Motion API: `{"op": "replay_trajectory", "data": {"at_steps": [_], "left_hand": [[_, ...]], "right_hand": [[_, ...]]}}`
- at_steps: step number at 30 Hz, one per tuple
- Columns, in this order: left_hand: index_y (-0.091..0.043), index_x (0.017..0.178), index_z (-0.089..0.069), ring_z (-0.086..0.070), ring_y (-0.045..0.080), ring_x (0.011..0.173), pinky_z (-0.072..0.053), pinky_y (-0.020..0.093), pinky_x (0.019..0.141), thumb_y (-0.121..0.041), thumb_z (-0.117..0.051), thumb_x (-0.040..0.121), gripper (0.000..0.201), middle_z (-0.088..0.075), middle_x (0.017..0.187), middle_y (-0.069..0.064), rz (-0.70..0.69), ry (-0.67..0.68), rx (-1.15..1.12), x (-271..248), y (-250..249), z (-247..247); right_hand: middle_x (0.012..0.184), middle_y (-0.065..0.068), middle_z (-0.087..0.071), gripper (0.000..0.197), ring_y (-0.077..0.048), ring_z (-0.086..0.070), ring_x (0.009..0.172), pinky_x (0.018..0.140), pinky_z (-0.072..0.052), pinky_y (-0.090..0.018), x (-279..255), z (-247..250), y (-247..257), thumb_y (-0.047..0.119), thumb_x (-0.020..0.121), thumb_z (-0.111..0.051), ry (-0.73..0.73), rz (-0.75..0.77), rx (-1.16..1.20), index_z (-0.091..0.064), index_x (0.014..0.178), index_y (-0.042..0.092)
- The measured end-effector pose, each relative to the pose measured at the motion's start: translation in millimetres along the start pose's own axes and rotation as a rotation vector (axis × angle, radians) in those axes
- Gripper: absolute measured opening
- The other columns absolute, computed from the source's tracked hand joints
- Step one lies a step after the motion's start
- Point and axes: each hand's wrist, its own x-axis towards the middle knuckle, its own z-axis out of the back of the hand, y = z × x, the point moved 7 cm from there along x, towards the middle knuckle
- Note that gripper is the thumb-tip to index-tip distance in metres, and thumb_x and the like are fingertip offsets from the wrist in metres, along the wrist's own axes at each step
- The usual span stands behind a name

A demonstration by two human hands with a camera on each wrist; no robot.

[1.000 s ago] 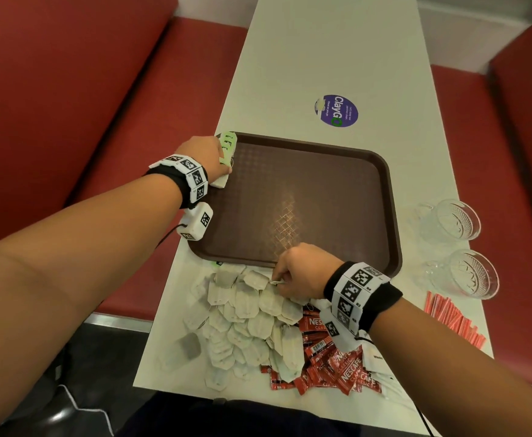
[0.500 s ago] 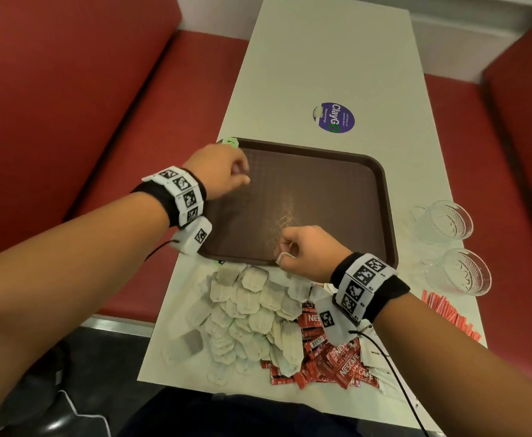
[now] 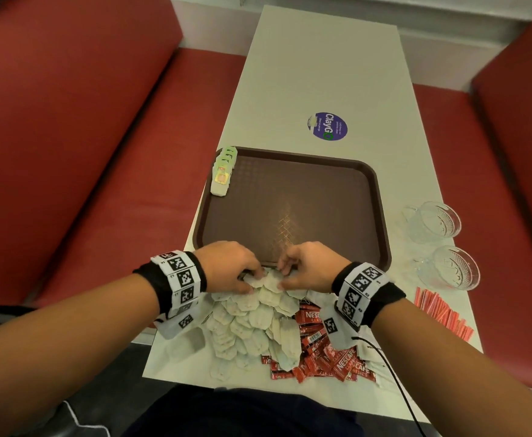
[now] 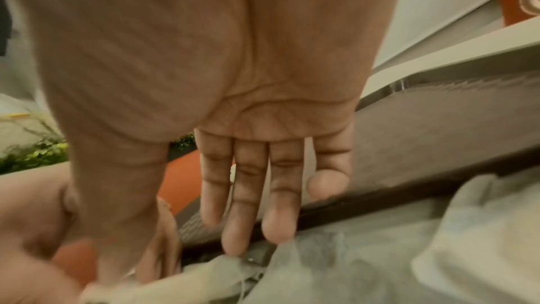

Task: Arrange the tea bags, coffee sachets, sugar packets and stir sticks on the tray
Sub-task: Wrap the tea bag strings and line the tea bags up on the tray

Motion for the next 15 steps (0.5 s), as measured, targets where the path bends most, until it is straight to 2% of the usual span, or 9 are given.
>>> {"op": "replay_trajectory", "data": {"at_steps": [3,5,8,10,13,15], "left_hand": [[-0.037,0.113,-0.07,-0.063,0.007,0.099,-0.051,0.032,0.086,-0.044,-0.063,0.09,0.025,-0.071,0.108,-0.016,0.016,-0.039,-0.047,-0.3,1.6,3.6],[-0.039,0.111,-0.07,-0.064,0.007,0.095,-0.052,0.033,0.084,-0.042,-0.062,0.09,0.023,-0.072,0.103,-0.016,0.039,-0.051,-0.059,0.0,3.9,7.7],[-0.037,0.106,-0.071,-0.064,0.009,0.088,-0.053,0.033,0.079,-0.041,-0.061,0.091,0.018,-0.072,0.094,-0.014,0.063,-0.06,-0.067,0.4,5.0,15.5],[-0.037,0.106,-0.071,-0.065,0.009,0.087,-0.052,0.032,0.078,-0.04,-0.061,0.092,0.018,-0.072,0.093,-0.013,0.077,-0.05,-0.078,0.2,5.6,18.1],[-0.038,0.106,-0.071,-0.064,0.009,0.087,-0.052,0.033,0.08,-0.041,-0.062,0.092,0.017,-0.072,0.094,-0.014,0.093,-0.077,-0.114,-1.6,10.4,24.1],[-0.035,0.105,-0.072,-0.063,0.007,0.087,-0.053,0.035,0.081,-0.04,-0.064,0.092,0.016,-0.07,0.094,-0.014,0.098,-0.132,-0.157,-3.6,14.9,33.7]], "right_hand": [[0.103,0.014,-0.07,0.041,-0.009,-0.064,0.093,0.085,-0.053,-0.027,-2.6,-5.2,6.2,0.032,0.076,-0.08,0.044,0.047,-0.125,-0.069,0.115,0.026],[0.101,0.011,-0.066,0.042,-0.013,-0.062,0.093,0.084,-0.054,-0.032,-1.5,-8.6,12.2,0.031,0.076,-0.078,0.04,0.068,-0.214,-0.069,0.117,0.027],[0.099,0.006,-0.062,0.03,-0.021,-0.059,0.102,0.09,-0.051,-0.039,3.1,-15.3,20.1,0.03,0.082,-0.071,0.026,0.12,-0.305,-0.072,0.112,0.029],[0.101,0.004,-0.064,0.02,-0.02,-0.056,0.109,0.094,-0.049,-0.039,6.1,-13.6,21.8,0.027,0.087,-0.066,-0.003,0.133,-0.284,-0.075,0.105,0.027],[0.091,0.01,-0.058,0.012,-0.013,-0.055,0.09,0.087,-0.051,-0.036,7.6,0.0,25.5,0.023,0.088,-0.064,-0.073,0.154,-0.239,-0.075,0.094,0.022],[0.085,0.01,-0.06,0.005,-0.012,-0.058,0.08,0.078,-0.052,-0.032,6.0,11.9,26.6,0.023,0.087,-0.066,-0.125,0.156,-0.153,-0.07,0.085,0.021]]}}
